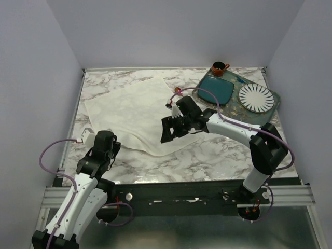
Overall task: Fold the napkin, place the utensils inside, and roll it up
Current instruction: Fold the napkin
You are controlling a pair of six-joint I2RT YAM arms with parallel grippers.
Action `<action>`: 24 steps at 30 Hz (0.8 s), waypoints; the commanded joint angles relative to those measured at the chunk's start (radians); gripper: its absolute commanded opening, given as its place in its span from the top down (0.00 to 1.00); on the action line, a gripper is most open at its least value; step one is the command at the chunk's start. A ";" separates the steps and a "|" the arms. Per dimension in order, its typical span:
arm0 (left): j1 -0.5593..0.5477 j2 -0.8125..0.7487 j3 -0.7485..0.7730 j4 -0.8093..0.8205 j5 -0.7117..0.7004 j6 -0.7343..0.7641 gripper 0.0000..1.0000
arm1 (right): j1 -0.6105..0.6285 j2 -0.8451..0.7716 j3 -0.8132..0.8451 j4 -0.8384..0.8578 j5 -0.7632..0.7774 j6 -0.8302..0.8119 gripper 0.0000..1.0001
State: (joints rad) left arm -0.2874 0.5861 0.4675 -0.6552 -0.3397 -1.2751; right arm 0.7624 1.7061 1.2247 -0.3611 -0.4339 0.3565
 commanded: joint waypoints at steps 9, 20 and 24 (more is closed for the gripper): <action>0.004 0.244 0.192 0.247 0.120 0.293 1.00 | -0.147 -0.121 -0.151 -0.015 0.118 -0.031 0.19; 0.004 0.794 0.577 0.428 0.212 0.434 1.00 | -0.216 -0.178 -0.174 -0.032 0.187 -0.042 0.19; 0.004 0.978 0.693 0.450 0.220 0.476 1.00 | -0.242 -0.177 -0.179 -0.036 0.201 -0.045 0.19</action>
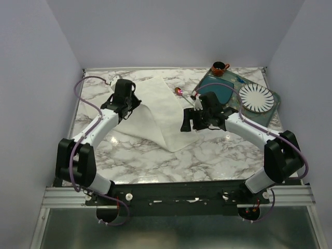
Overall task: Fold the napkin, place the utensils inside, and roll it up
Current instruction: Fold the napkin
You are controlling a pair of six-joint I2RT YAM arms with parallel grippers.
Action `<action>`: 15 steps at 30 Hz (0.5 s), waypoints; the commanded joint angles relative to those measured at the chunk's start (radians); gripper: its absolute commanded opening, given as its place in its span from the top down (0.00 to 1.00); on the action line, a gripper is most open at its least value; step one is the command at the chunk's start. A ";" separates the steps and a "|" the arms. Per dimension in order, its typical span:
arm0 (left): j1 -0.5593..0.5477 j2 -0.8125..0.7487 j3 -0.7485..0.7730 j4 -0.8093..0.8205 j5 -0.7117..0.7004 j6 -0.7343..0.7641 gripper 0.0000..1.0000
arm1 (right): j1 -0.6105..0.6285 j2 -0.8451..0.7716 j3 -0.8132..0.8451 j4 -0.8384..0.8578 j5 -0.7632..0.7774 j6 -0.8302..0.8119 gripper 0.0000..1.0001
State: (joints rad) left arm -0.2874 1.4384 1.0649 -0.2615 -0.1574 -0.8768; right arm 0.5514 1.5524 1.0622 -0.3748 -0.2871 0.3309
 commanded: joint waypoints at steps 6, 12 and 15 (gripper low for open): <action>0.004 0.367 0.326 0.048 0.093 0.130 1.00 | -0.073 -0.009 -0.005 -0.027 0.074 -0.032 0.19; 0.004 0.558 0.533 0.021 0.139 0.130 1.00 | -0.103 0.018 0.002 -0.032 0.075 -0.043 0.19; 0.004 0.631 0.609 0.011 0.151 0.133 1.00 | -0.110 0.032 0.005 -0.032 0.069 -0.043 0.19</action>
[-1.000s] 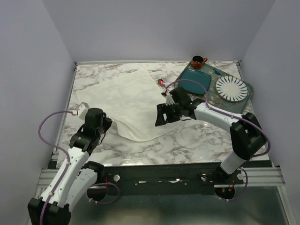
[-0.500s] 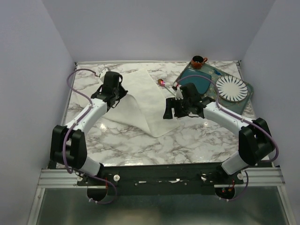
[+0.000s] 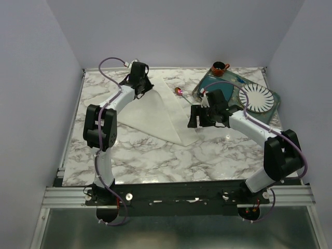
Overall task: Fold the napkin, place the utensils inside, and roll it up
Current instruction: Fold the napkin
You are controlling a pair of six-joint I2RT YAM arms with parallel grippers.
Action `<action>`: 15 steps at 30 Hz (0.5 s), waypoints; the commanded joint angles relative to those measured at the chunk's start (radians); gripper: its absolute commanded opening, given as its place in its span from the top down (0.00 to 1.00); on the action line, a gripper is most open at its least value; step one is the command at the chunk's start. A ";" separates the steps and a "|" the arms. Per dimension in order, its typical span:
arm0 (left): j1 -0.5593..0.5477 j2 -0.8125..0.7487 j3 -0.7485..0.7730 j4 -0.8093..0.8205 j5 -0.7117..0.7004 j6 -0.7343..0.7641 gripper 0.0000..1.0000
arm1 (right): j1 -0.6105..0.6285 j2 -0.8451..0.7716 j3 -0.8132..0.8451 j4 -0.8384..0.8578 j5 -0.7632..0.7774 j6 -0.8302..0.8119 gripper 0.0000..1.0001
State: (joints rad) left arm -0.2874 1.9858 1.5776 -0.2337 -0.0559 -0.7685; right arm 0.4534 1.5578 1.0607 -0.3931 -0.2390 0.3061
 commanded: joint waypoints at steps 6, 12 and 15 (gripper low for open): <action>0.004 0.212 0.251 -0.047 0.080 0.073 1.00 | -0.016 0.041 0.012 -0.013 0.017 -0.016 0.19; 0.004 0.281 0.338 -0.059 0.085 0.080 1.00 | -0.022 0.074 0.021 -0.012 0.010 -0.019 0.19; 0.004 0.303 0.372 -0.062 0.065 0.092 1.00 | -0.025 0.084 0.024 -0.012 0.003 -0.019 0.19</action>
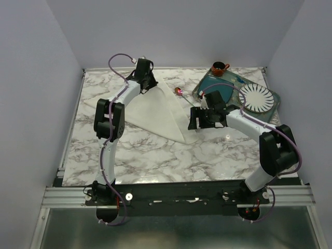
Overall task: Fold the napkin, place the utensils inside, and roll it up
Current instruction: Fold the napkin
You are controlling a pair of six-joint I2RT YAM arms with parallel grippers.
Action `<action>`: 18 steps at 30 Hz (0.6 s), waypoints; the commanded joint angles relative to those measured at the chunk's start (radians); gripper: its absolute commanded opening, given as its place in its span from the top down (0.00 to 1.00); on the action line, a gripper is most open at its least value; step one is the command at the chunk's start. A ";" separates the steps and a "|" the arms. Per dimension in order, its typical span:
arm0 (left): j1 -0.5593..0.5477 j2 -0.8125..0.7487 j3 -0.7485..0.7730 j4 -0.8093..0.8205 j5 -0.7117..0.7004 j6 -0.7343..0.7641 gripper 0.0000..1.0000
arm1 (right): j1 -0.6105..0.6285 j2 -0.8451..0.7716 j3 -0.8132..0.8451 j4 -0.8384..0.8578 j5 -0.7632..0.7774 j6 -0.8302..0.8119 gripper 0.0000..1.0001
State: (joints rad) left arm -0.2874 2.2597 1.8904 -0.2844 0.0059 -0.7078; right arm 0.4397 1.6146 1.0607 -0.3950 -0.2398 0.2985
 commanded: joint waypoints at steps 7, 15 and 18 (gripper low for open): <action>0.005 0.109 0.197 -0.015 0.002 0.018 1.00 | -0.019 0.034 0.010 -0.004 0.005 -0.006 0.19; 0.011 0.172 0.263 -0.001 0.006 -0.005 1.00 | -0.021 0.016 0.004 -0.004 0.014 -0.006 0.19; 0.017 0.179 0.280 0.001 0.002 -0.010 1.00 | -0.021 0.021 0.004 -0.004 0.013 -0.007 0.19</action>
State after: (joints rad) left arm -0.2825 2.4130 2.1281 -0.2958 0.0055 -0.7063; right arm 0.4240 1.6367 1.0607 -0.3958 -0.2394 0.2966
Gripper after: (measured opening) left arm 0.010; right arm 0.809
